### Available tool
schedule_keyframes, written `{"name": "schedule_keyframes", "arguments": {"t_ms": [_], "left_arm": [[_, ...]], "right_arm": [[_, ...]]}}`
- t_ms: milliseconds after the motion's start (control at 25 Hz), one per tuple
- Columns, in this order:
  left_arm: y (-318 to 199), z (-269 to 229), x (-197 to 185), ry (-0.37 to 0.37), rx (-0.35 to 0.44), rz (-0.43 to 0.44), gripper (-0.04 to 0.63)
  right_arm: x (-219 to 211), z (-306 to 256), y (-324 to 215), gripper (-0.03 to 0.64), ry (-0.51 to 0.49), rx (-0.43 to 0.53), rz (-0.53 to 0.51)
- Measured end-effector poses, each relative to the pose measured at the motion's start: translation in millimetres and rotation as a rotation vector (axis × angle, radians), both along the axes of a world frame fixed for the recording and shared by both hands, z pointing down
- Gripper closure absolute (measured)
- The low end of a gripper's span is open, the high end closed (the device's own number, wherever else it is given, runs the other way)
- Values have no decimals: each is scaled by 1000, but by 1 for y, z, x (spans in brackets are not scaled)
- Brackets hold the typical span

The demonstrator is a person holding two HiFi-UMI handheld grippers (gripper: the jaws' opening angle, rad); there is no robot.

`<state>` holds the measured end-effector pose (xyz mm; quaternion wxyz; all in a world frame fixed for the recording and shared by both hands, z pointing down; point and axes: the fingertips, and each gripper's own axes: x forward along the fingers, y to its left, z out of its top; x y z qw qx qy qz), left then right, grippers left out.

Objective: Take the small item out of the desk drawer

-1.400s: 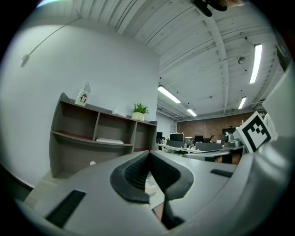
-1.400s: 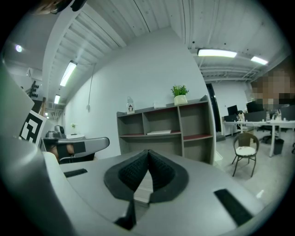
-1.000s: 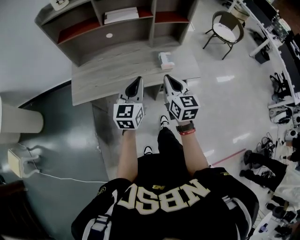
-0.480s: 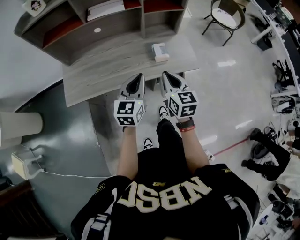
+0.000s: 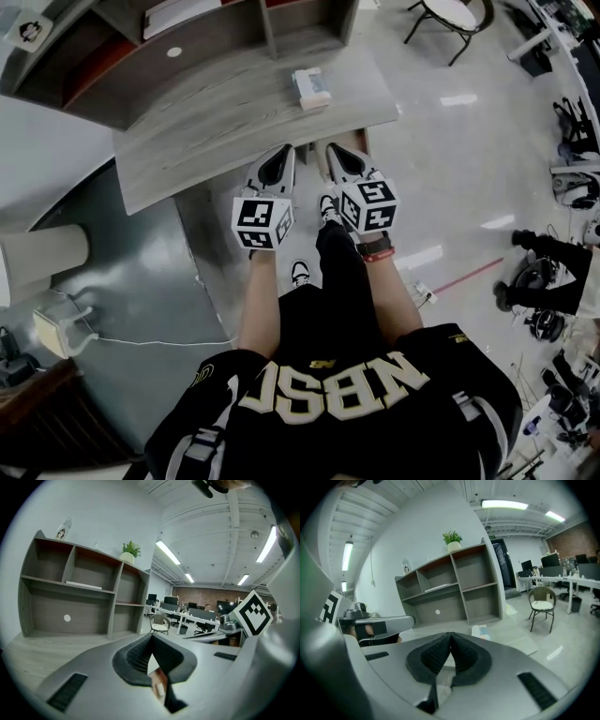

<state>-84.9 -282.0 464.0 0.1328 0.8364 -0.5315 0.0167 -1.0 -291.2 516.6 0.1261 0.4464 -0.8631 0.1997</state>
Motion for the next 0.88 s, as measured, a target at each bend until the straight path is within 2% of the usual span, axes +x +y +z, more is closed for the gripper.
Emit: {"name": "schedule_keyframes", "arguments": {"t_ms": [400,880], "left_arm": [[-9,50,39,16,-111,71,581],[-20,98,66,5,-198,112,581]], "right_arm": [[31,65,2,607,-6,-153,35],[63,144,3,594,98,-281,19]]}}
